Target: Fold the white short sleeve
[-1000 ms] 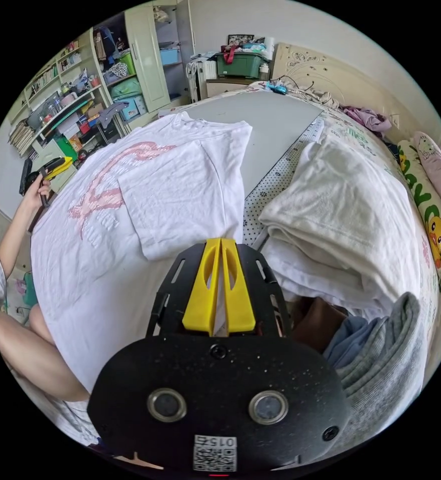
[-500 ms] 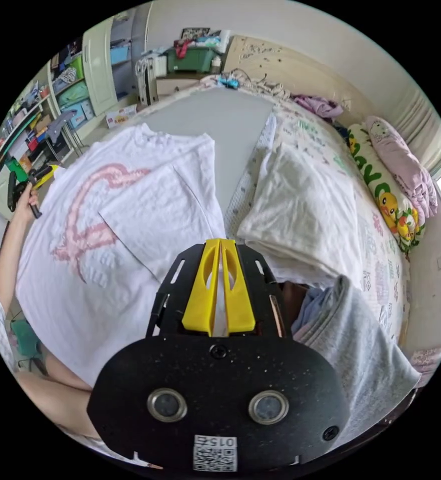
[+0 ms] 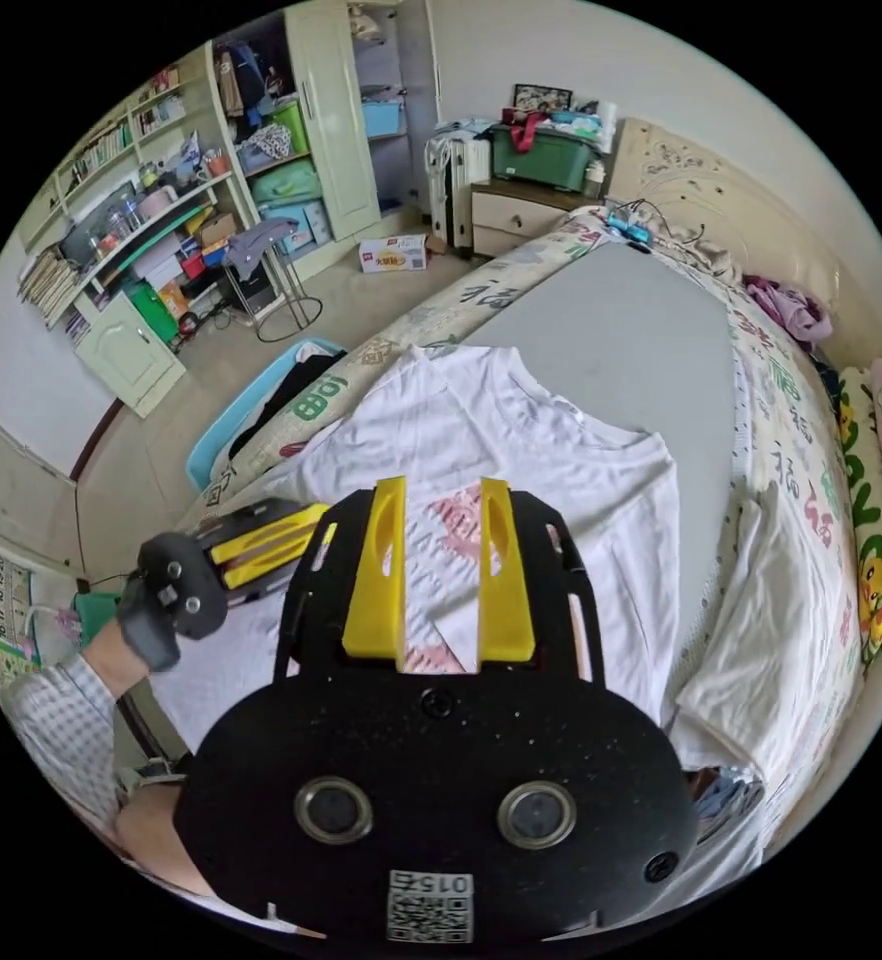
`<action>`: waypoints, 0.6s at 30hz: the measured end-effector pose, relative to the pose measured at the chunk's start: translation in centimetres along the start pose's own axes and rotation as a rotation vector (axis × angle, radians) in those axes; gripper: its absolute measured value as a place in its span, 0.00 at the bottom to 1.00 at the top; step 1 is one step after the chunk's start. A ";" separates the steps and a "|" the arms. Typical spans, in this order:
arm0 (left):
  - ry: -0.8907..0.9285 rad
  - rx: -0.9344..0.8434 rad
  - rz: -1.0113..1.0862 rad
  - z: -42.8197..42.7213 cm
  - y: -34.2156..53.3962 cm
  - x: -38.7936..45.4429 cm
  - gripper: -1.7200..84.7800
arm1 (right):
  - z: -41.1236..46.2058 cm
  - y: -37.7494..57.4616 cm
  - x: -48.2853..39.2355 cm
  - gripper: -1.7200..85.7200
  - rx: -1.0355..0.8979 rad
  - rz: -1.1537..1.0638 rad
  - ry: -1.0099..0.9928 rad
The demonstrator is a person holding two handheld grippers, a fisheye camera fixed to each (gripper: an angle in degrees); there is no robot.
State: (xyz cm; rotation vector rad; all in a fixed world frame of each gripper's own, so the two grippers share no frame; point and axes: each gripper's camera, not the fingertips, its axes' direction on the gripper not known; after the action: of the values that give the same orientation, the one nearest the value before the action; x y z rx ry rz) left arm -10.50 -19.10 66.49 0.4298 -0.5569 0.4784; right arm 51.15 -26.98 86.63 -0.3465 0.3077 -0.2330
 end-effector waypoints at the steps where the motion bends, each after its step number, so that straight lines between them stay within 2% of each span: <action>1: -0.022 0.002 0.012 -0.3 -0.5 1.0 0.04 | 1.6 -1.2 -0.5 0.16 -0.029 0.005 0.015; 7: -0.100 0.009 0.098 -1.4 -2.6 4.5 0.04 | 8.5 -3.3 3.1 0.15 -0.117 0.251 0.083; 10: -0.075 0.004 0.108 -1.9 -3.6 4.8 0.04 | 10.2 -2.5 5.3 0.12 -0.114 0.348 -0.005; 13: -0.050 0.002 0.123 -2.3 -4.4 5.0 0.04 | 11.1 -1.5 5.5 0.07 -0.101 0.339 -0.107; 18: -0.065 -0.010 0.158 -2.8 -5.8 5.6 0.04 | 10.6 -0.2 4.4 0.02 -0.080 0.305 0.000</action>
State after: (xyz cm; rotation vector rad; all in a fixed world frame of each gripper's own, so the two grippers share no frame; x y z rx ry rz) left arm -2.14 -20.62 66.20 0.3948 -0.6591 0.6146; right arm 58.73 -25.21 95.10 -0.3733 0.3661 0.0787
